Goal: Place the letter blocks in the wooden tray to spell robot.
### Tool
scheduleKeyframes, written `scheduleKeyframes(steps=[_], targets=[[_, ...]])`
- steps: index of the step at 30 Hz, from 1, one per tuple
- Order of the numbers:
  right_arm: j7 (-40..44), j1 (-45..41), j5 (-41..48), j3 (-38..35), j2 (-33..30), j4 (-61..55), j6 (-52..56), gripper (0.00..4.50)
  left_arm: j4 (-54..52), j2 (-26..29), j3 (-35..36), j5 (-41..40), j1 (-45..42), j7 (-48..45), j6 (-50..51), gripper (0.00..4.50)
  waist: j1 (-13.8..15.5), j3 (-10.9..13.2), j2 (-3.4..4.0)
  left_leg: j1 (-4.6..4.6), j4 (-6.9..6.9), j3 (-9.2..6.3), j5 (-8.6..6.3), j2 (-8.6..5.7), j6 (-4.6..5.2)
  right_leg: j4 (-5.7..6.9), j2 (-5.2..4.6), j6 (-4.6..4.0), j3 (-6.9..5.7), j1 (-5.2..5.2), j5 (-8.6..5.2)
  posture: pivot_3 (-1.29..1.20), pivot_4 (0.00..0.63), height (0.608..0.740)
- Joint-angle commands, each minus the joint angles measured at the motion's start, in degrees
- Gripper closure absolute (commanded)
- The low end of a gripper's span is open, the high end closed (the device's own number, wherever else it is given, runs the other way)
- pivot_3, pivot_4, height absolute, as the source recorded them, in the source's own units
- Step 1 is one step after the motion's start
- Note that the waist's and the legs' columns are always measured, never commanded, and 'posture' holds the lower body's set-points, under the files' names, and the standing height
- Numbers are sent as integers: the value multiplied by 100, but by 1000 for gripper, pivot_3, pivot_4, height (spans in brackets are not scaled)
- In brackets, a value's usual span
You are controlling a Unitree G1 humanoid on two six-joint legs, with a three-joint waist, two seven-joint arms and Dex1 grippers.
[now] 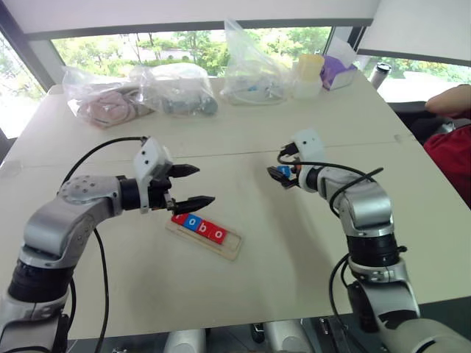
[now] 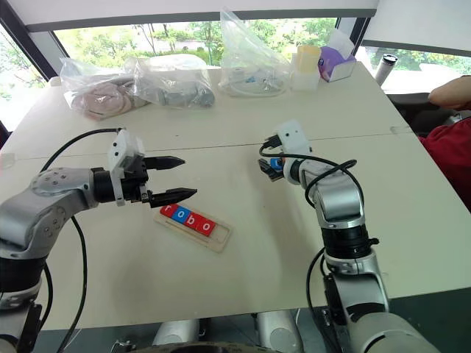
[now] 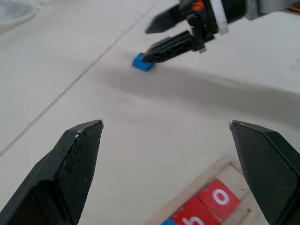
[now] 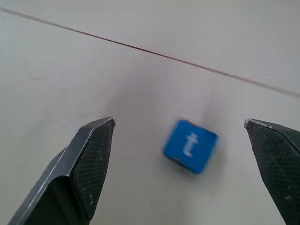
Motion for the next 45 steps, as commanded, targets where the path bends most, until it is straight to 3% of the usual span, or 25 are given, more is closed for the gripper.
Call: scheduleKeyframes(steps=[1, 12, 22, 30, 33, 37, 43, 45], targets=[[-574, 10, -94, -26, 389, -174, 12, 20, 172, 16, -16, 286, -190, -9, -363, 0, -5, 0, 1, 0, 0, 2, 0, 0, 0, 0, 0, 0, 0, -1, 0, 0, 150, 740], [-1259, 128, -277, 238, 594, 856, -762, 20, 182, -96, 38, 419, -85, 12, -525, 0, 4, -1, 0, 0, 1, 5, 0, -5, 0, -5, -9, 4, -1, 3, 1, 0, 150, 740], [-1535, 62, -272, 223, 555, 737, -1298, 20, 58, -160, 57, 390, 138, 71, -493, 0, 4, -3, 3, -1, 1, 2, 0, -4, 0, -4, -6, 4, 0, 3, 1, 0, 150, 740], [-1455, 274, -84, 228, 682, 582, -931, 20, 111, -175, 27, 435, 177, 70, -529, 0, 1, -3, 3, -1, -1, 2, 0, -2, 0, -4, -4, 3, 0, 2, 1, 0, 150, 740], [-1408, 286, -58, 258, 734, 701, -1018, 858, 122, -208, -9, 460, 163, 87, -534, 0, 1, -3, 3, 0, 0, 2, 0, -2, 0, -4, -4, 3, 0, 3, 1, 0, 150, 740], [-1354, 187, -105, 359, 659, 739, -1044, 2891, 92, -232, -35, 494, 180, 80, -526, 0, 3, -3, 3, 0, -1, 2, 0, -2, 0, -5, -4, 3, -1, 3, 1, 0, 150, 740], [-1798, 177, -281, -18, 602, 173, -761, 2891, 62, -279, -19, 541, 178, 117, -537, 0, 17, -3, 3, -2, 1, 1, 0, -3, 0, -5, -6, 4, -1, 3, 1, 0, 150, 740], [-1985, 423, -367, -172, 683, -645, -177, 2891, 54, -315, -52, 541, 158, 122, -532, 0, 25, -2, 3, -5, 0, 1, 0, -3, 0, -6, -7, 4, -1, 2, 1, 0, 150, 740]])
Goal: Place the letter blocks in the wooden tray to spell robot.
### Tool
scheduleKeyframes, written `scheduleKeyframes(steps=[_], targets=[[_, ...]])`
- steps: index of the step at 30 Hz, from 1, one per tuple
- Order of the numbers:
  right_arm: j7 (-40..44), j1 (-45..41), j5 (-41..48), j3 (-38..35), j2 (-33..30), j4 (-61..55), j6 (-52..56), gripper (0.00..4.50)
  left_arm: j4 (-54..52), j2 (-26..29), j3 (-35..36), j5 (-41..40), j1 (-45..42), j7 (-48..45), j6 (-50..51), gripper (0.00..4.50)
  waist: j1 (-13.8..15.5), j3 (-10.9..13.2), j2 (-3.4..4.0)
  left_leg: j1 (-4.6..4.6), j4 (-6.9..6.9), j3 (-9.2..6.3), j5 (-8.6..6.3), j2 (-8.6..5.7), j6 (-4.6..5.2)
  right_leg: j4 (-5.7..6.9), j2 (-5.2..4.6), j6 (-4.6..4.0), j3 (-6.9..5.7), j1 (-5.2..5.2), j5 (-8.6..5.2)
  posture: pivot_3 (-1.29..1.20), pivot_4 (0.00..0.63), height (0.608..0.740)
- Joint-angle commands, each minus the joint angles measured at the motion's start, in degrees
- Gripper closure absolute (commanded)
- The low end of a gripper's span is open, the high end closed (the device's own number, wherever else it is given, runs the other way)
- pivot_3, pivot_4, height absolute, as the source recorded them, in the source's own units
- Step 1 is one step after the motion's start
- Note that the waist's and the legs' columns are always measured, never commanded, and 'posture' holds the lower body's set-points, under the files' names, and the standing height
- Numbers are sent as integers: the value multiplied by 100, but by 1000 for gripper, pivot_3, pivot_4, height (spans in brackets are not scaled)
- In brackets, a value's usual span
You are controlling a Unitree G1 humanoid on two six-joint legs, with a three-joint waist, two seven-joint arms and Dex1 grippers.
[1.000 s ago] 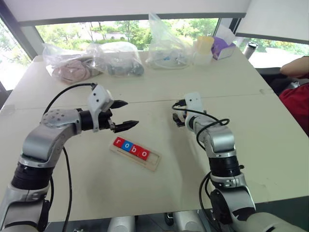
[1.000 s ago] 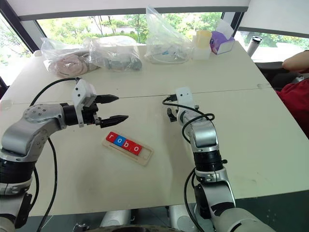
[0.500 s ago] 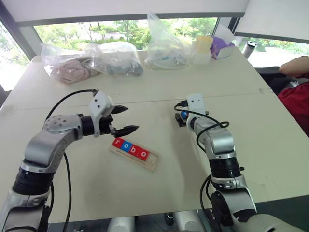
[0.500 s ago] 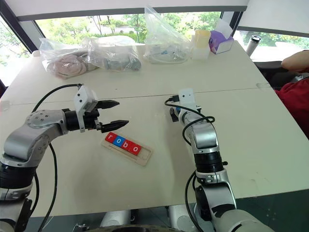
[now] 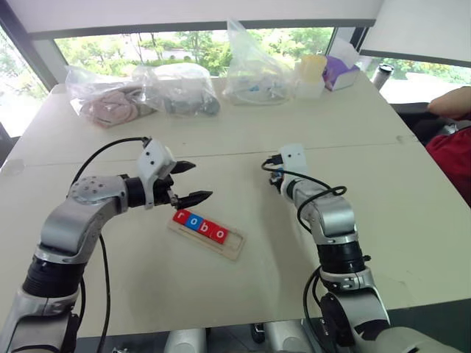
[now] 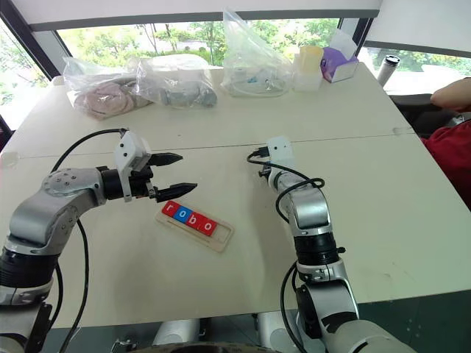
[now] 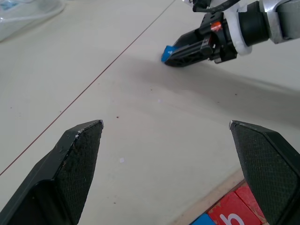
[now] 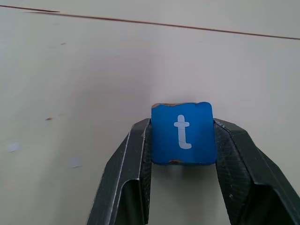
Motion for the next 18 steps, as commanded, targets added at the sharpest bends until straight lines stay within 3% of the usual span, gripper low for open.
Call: scheduleKeyframes(steps=[1, 5, 12, 16, 18], targets=[[-379, 457, -216, -335, 159, -1823, 1110, 2891, -143, -69, -29, 10, -79, 8, -120, 0, 14, 0, 0, -3, -1, -1, 0, 0, 0, -1, -1, 0, 0, -2, 0, 0, 150, 740], [-630, 1149, -381, -303, 587, -3253, 2375, 2891, 33, -129, -149, 62, -200, -87, -200, 0, -8, -1, 2, -4, -11, -15, -1, 1, 0, -1, 0, 3, -7, -2, -5, 0, 150, 740], [-801, 1219, -467, -773, 1054, -2999, 2491, 2891, 360, -242, -362, 183, -474, -296, -349, 0, -17, -1, 3, 11, -2, -4, 3, 1, -3, 0, 9, -3, -3, 2, -8, 0, 150, 740], [-791, 1259, -411, -819, 1256, -2954, 2492, 1382, 449, -263, -385, 218, -550, -362, -374, 0, -24, -3, 0, 9, -1, -4, 4, 2, -3, -1, 9, 3, -4, 3, -5, 0, 150, 740], [-750, 1213, -408, -778, 1141, -3067, 2617, 362, 423, -247, -367, 221, -522, -396, -358, 0, -46, -3, 0, 9, -1, 2, 3, 2, -3, -2, 8, 5, 0, 3, -4, 0, 150, 740]])
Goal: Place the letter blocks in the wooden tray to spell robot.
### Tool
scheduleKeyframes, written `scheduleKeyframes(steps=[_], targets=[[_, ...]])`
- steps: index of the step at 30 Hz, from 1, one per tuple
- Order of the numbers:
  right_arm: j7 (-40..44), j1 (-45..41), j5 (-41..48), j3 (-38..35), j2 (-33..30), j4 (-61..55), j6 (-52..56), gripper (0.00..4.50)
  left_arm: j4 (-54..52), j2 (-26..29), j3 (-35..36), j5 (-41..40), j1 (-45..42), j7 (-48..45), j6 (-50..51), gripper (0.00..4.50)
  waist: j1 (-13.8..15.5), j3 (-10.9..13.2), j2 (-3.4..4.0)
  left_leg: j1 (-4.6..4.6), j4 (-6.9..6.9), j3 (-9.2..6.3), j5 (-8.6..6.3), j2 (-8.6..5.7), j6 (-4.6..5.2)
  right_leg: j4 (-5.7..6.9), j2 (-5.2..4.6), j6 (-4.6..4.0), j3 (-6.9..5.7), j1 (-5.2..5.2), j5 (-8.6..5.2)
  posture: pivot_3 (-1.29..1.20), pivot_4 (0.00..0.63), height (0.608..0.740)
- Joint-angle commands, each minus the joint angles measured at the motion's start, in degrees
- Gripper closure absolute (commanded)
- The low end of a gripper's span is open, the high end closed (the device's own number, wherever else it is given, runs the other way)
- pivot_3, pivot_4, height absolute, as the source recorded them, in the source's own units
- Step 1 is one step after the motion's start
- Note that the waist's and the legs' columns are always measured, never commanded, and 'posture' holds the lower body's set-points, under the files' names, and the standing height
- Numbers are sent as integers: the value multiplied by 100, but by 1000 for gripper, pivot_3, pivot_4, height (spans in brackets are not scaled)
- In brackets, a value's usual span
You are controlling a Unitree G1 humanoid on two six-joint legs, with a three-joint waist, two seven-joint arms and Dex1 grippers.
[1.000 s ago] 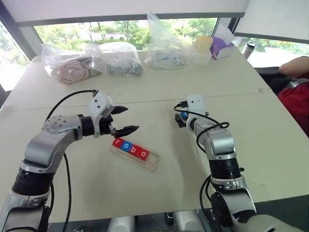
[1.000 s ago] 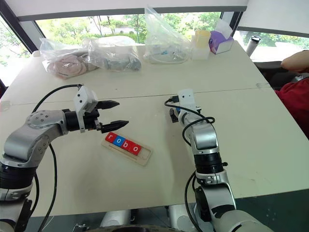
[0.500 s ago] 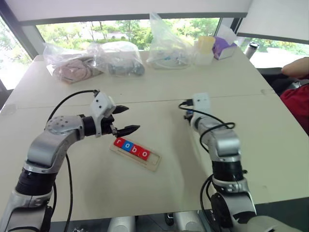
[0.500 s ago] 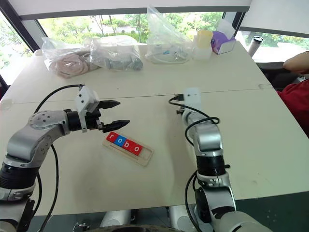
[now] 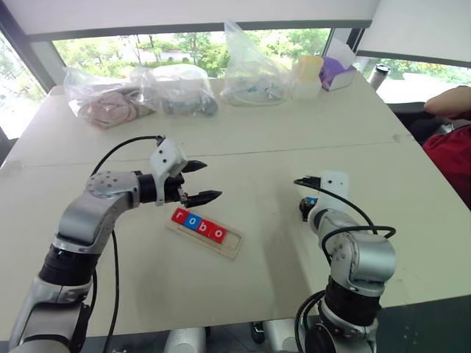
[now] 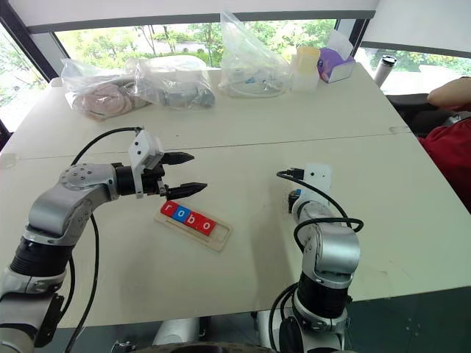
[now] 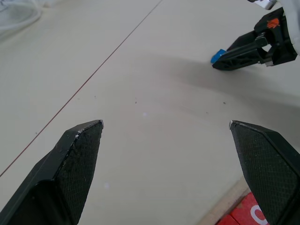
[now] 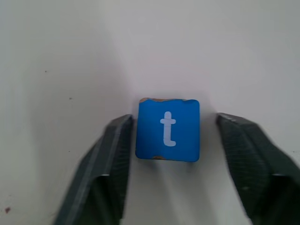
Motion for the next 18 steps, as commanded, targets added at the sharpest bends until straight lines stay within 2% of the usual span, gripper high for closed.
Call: scheduleKeyframes(steps=[1, 2, 5, 9, 11, 14, 18], targets=[[76, -90, 33, 36, -43, -139, 219, 33, -99, 33, 39, -11, -30, -86, -111, 0, -13, 0, 0, 0, -1, 0, 0, 0, 0, 0, 0, 1, 0, 0, 0, 0, 150, 740], [145, -191, 68, -62, -89, -304, 290, 33, -137, 72, 49, -24, 9, -125, -89, 0, -14, 0, 1, 0, -2, -1, 0, 1, 0, 0, 0, 1, 0, -1, 0, 0, 150, 740], [645, -387, 290, 103, -1003, -722, 193, 33, -249, 252, 84, -102, 113, -328, 2, 0, 1, 5, 8, -5, -3, -6, 0, 2, 0, 1, 1, 1, -1, -7, 0, 0, 150, 740], [2052, -351, 1129, 133, -2357, -663, -460, 33, -455, 567, 147, -379, 197, -754, 236, 0, 13, 3, 4, -8, -5, -3, 0, -1, 0, -8, -2, 9, -4, -4, -8, 0, 150, 740], [3627, 51, 1787, 61, -3292, -354, -1661, 33, -701, 829, 117, -595, 247, -1082, 417, 0, 20, 5, 2, -9, -9, -3, -1, -1, 1, -12, -1, 13, -5, -3, -10, 0, 150, 740], [5381, 773, 2074, 84, -4476, 491, -3703, 33, -964, 1103, 69, -735, 296, -1360, 537, 0, 30, 6, 2, -9, -12, -4, -6, -2, 8, -31, -3, 25, -8, 8, -17, 0, 150, 740], [6337, 1002, 2042, 234, -5081, 1765, -5325, 33, -1140, 1272, 120, -830, 330, -1452, 604, 0, -1, 8, -2, -8, -7, 11, -7, -2, 11, -46, -4, 22, -1, 14, -17, 0, 150, 740]])
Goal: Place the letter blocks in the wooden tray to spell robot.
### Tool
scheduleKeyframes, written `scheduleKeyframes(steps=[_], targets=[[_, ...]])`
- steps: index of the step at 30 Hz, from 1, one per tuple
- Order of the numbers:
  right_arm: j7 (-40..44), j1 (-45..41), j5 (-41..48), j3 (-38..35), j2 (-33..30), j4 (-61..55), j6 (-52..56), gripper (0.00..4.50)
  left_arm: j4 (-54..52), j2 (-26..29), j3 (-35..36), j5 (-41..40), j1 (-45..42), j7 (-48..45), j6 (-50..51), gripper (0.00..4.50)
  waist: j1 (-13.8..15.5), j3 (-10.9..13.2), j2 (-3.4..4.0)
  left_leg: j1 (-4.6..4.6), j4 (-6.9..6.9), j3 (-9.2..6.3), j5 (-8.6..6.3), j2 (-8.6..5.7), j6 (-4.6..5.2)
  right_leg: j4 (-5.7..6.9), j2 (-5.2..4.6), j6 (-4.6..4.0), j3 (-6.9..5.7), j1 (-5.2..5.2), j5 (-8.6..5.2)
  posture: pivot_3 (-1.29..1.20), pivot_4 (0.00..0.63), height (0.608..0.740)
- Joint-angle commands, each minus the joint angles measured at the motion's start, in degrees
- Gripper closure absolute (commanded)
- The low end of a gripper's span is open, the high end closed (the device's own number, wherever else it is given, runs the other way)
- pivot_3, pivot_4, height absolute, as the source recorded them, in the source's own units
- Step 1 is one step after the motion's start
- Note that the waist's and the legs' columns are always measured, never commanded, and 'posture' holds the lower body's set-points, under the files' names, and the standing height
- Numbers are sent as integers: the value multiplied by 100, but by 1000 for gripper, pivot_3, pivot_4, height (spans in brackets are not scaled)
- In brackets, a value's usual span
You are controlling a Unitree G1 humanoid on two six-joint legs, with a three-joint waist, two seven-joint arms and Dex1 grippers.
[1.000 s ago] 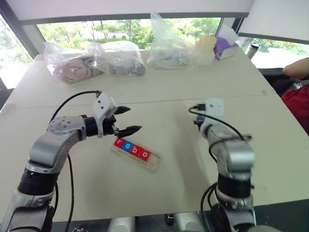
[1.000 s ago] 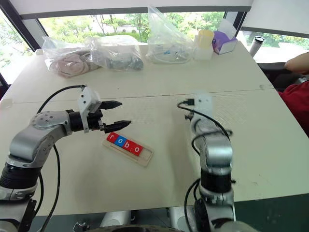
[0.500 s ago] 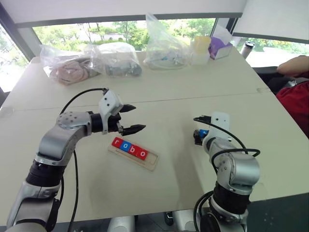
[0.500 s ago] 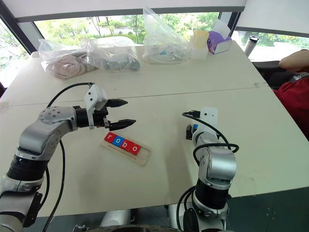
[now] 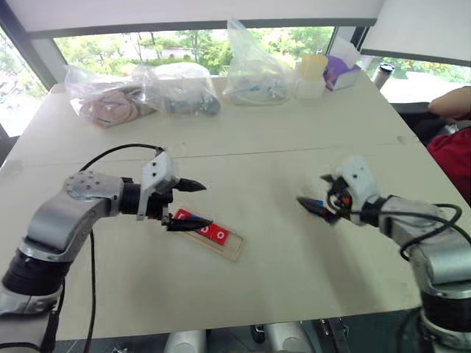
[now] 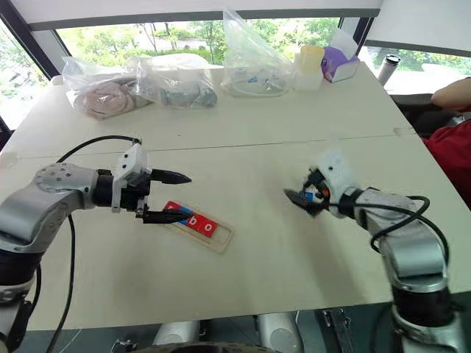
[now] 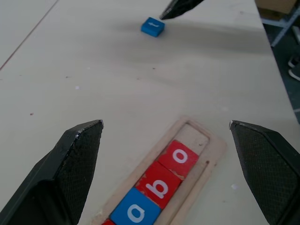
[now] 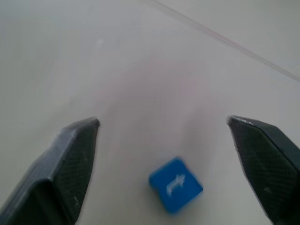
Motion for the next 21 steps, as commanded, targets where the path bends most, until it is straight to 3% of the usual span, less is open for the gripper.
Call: scheduleKeyframes(steps=[1, 6, 12, 16, 17, 20, 21], targets=[[1090, -104, -83, 168, -427, 1297, -1735, 33, -371, 184, 150, -187, 7, -67, 113, 0, -20, 1, -1, 2, 1, 6, 0, 0, 0, 1, 1, -1, 6, -1, 2, 0, 150, 740], [1797, -709, -482, 726, -619, 3051, -3328, 33, -624, 336, 407, -345, 170, 171, 355, 0, -13, 2, -2, 7, 12, 11, 0, 0, 0, 6, 4, -7, 14, 3, 3, 0, 150, 740], [2041, -1263, -718, 1053, -456, 4257, -4209, 33, -758, 475, 629, -442, 448, 350, 468, 0, 13, 3, -1, 7, 10, 6, 0, 1, 0, 16, 5, 4, 14, 1, 11, 0, 150, 740], [2212, -1434, -749, 1156, -393, 4702, -4489, 1199, -792, 508, 671, -462, 504, 409, 489, 0, 15, 2, -2, 9, 21, 6, 1, 0, -1, 21, 3, 2, 15, 6, 11, 0, 150, 740], [2246, -1454, -743, 1168, -388, 4750, -4536, 1824, -794, 515, 673, -471, 507, 417, 490, 0, 15, 2, -2, 11, 24, 6, 1, 0, -1, 22, 3, 1, 15, 9, 10, 0, 150, 740], [2321, -1477, -716, 1182, -384, 4807, -4569, 3148, -793, 542, 679, -489, 517, 464, 505, 0, 15, 2, -2, 19, 29, 6, 1, -1, -1, 27, 2, 0, 15, 17, 10, 0, 150, 740], [2317, -1466, -705, 1176, -384, 4780, -4532, 3337, -759, 557, 681, -477, 530, 458, 482, 0, 15, 2, -2, 25, 29, 6, 1, -1, -1, 28, 2, 0, 15, 22, 10, 0, 150, 740]])
